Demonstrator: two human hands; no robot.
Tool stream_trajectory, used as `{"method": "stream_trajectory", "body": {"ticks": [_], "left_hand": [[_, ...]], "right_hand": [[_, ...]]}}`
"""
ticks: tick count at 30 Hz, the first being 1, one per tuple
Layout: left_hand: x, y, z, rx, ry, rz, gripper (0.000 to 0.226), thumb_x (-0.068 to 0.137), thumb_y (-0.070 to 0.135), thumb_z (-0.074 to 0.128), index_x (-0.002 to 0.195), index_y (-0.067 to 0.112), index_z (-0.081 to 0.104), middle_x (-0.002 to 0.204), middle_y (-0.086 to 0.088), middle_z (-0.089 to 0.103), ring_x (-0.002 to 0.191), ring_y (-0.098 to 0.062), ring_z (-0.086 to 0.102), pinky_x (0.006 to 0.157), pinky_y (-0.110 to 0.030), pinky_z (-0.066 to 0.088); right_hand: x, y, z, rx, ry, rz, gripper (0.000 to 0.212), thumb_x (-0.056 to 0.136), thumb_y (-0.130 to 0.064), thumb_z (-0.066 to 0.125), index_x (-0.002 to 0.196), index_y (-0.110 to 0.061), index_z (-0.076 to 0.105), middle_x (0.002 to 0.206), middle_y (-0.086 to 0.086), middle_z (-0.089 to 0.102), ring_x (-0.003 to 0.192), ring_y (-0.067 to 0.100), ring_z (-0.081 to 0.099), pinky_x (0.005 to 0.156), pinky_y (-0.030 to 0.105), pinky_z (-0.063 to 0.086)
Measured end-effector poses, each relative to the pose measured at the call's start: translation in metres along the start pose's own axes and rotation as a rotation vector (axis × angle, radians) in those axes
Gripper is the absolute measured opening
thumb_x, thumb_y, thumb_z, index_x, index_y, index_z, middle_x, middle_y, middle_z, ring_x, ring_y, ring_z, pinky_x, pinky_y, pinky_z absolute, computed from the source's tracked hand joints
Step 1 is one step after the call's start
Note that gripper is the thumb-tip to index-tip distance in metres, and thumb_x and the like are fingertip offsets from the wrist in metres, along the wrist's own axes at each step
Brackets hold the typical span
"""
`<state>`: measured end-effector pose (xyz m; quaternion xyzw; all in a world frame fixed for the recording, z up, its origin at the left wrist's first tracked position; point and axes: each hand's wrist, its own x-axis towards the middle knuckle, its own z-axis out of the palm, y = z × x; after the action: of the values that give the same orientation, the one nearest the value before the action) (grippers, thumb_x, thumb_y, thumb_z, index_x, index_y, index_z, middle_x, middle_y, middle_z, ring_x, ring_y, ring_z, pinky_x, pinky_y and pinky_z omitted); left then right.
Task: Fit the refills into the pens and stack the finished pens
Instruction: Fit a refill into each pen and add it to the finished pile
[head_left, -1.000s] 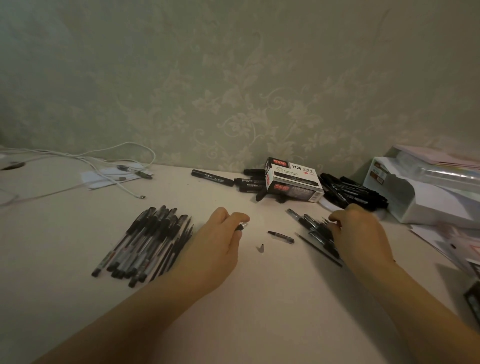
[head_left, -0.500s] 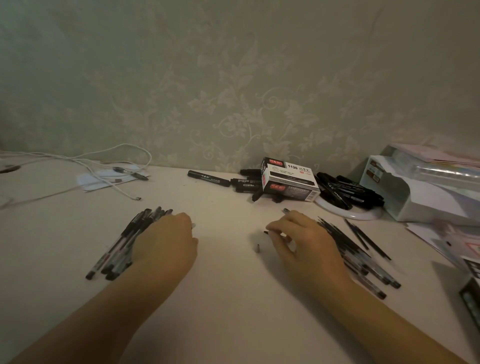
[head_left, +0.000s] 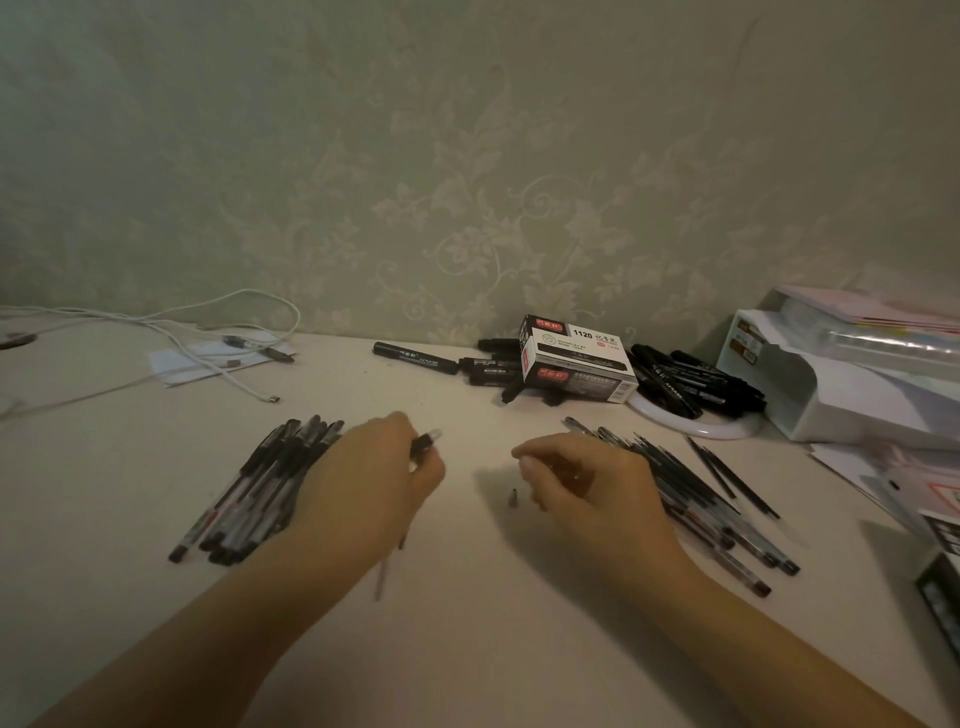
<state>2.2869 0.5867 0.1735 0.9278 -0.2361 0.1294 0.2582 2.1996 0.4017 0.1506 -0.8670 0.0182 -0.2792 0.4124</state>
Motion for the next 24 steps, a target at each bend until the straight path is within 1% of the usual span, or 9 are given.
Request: {"method": "stream_trajectory", "body": {"ticks": [2, 5, 7, 9, 12, 14, 18, 22, 24], "left_hand": [[0.0, 0.009, 0.005, -0.312, 0.0, 0.009, 0.025, 0.091, 0.035, 0.055, 0.068, 0.026, 0.05, 0.063, 0.005, 0.057, 0.055, -0.004, 0.051, 0.05, -0.018, 0.034], [-0.005, 0.02, 0.016, -0.654, -0.033, 0.016, 0.022, 0.09, 0.031, 0.059, 0.069, 0.023, 0.058, 0.063, 0.011, 0.06, 0.059, 0.001, 0.053, 0.055, -0.011, 0.042], [-0.011, 0.024, 0.023, -0.779, -0.101, 0.012, 0.02, 0.09, 0.032, 0.058, 0.072, 0.022, 0.061, 0.064, 0.012, 0.061, 0.06, 0.001, 0.056, 0.055, -0.011, 0.044], [-0.013, 0.024, 0.026, -0.792, -0.132, 0.022, 0.019, 0.088, 0.036, 0.057, 0.077, 0.023, 0.063, 0.07, 0.008, 0.064, 0.067, -0.005, 0.061, 0.06, -0.02, 0.05], [-0.011, 0.019, 0.027, -0.774, -0.106, 0.069, 0.014, 0.091, 0.039, 0.054, 0.086, 0.027, 0.061, 0.077, 0.009, 0.064, 0.074, -0.006, 0.06, 0.069, -0.026, 0.05], [-0.01, 0.015, 0.028, -0.758, -0.133, 0.081, 0.013, 0.092, 0.045, 0.048, 0.095, 0.036, 0.057, 0.076, 0.011, 0.059, 0.064, 0.001, 0.055, 0.063, -0.025, 0.047], [-0.011, 0.01, 0.031, -0.642, -0.217, 0.123, 0.011, 0.097, 0.04, 0.045, 0.099, 0.045, 0.054, 0.073, 0.013, 0.055, 0.053, 0.0, 0.048, 0.049, -0.015, 0.039], [-0.013, 0.013, 0.031, -0.673, -0.244, 0.142, 0.012, 0.095, 0.04, 0.047, 0.098, 0.044, 0.058, 0.074, 0.015, 0.056, 0.065, -0.025, 0.056, 0.05, -0.02, 0.039], [-0.013, 0.013, 0.031, -0.696, -0.247, 0.15, 0.013, 0.095, 0.04, 0.047, 0.098, 0.043, 0.059, 0.074, 0.015, 0.057, 0.064, -0.028, 0.054, 0.051, -0.024, 0.04]], "right_hand": [[-0.001, -0.006, 0.005, 0.327, -0.149, 0.227, 0.009, 0.091, -0.022, 0.069, 0.095, -0.023, 0.077, 0.082, -0.001, 0.075, 0.069, 0.01, 0.069, 0.066, 0.017, 0.054], [-0.005, -0.011, 0.01, 0.675, -0.342, 0.388, 0.021, 0.084, -0.024, 0.073, 0.097, -0.008, 0.075, 0.09, 0.016, 0.075, 0.065, 0.018, 0.068, 0.068, 0.027, 0.055], [-0.005, -0.012, 0.011, 0.767, -0.4, 0.413, 0.027, 0.08, -0.019, 0.073, 0.098, 0.0, 0.072, 0.086, 0.018, 0.074, 0.063, 0.017, 0.067, 0.068, 0.029, 0.056], [-0.005, -0.012, 0.011, 0.782, -0.397, 0.417, 0.031, 0.078, -0.016, 0.071, 0.099, 0.007, 0.068, 0.077, 0.014, 0.073, 0.06, 0.014, 0.066, 0.065, 0.025, 0.057], [-0.003, -0.011, 0.01, 0.803, -0.35, 0.409, 0.024, 0.083, -0.016, 0.068, 0.095, 0.004, 0.067, 0.076, 0.015, 0.071, 0.059, 0.016, 0.064, 0.061, 0.024, 0.056], [-0.001, -0.009, 0.009, 0.804, -0.244, 0.411, 0.009, 0.091, -0.013, 0.063, 0.092, -0.005, 0.067, 0.08, 0.017, 0.072, 0.062, 0.018, 0.066, 0.062, 0.025, 0.055], [0.008, 0.001, -0.001, 0.845, 0.099, 0.446, 0.012, 0.099, -0.016, 0.054, 0.1, -0.006, 0.06, 0.089, 0.015, 0.076, 0.075, 0.02, 0.073, 0.066, 0.022, 0.057], [0.011, 0.007, -0.004, 0.989, 0.185, 0.463, 0.012, 0.101, -0.013, 0.052, 0.104, -0.003, 0.058, 0.093, 0.02, 0.075, 0.081, 0.025, 0.074, 0.067, 0.023, 0.058], [0.01, 0.007, -0.003, 0.99, 0.173, 0.463, 0.01, 0.101, -0.012, 0.051, 0.103, -0.004, 0.057, 0.094, 0.02, 0.074, 0.082, 0.026, 0.075, 0.066, 0.024, 0.058]]}}
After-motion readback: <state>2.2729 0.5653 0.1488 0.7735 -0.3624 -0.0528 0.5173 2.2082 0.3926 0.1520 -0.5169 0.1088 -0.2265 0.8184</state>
